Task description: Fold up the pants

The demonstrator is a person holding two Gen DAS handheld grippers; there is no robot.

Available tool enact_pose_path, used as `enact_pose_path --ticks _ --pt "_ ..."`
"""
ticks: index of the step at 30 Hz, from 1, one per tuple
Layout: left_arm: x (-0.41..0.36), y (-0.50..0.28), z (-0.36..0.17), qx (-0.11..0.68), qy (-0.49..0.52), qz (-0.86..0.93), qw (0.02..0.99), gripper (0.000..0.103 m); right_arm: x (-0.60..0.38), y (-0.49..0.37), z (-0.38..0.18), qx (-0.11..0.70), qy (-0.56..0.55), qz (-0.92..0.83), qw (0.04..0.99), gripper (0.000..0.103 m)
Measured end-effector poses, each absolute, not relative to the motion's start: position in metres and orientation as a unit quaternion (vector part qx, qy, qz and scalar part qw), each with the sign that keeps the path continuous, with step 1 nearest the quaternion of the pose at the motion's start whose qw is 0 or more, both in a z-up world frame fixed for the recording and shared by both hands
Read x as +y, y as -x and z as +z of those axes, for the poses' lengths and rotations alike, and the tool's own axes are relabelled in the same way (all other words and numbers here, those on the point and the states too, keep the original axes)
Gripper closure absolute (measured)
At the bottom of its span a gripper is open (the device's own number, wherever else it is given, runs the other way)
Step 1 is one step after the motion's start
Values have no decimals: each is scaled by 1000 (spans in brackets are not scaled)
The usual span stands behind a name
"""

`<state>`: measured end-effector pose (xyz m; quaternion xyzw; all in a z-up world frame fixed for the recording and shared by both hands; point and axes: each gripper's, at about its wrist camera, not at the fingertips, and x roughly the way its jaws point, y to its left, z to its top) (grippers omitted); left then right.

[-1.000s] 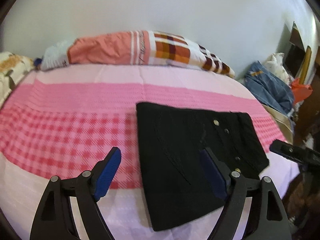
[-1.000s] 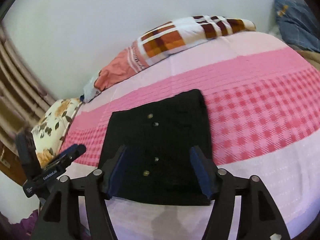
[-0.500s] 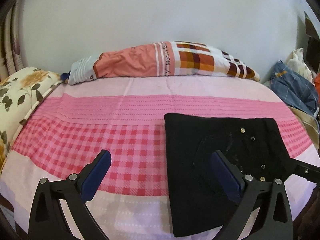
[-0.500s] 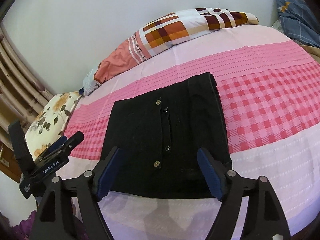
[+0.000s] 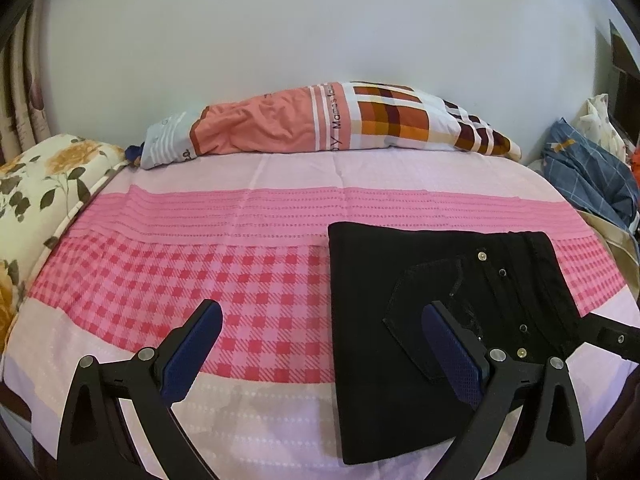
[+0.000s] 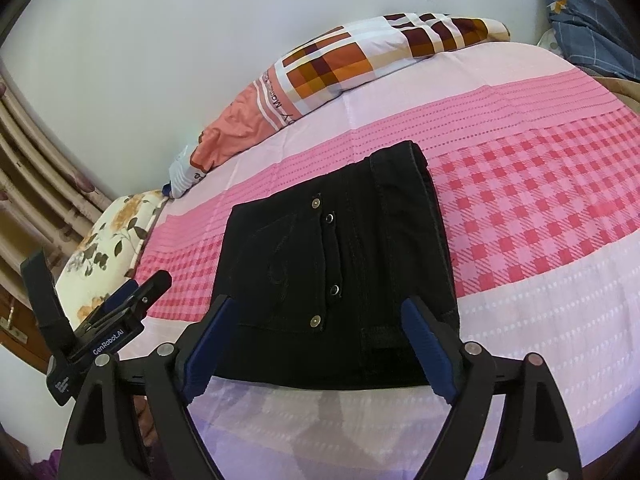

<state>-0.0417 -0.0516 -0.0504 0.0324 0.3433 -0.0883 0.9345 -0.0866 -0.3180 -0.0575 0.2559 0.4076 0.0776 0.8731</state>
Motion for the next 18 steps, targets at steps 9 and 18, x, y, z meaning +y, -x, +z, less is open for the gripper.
enact_pose_path --ticks 9,18 --pt "-53 47 -48 335 -41 -85 937 3 -324 91 -53 399 -265 69 875 15" --pt "-51 43 -50 345 -52 -81 934 3 -334 85 -43 395 -267 67 876 13"
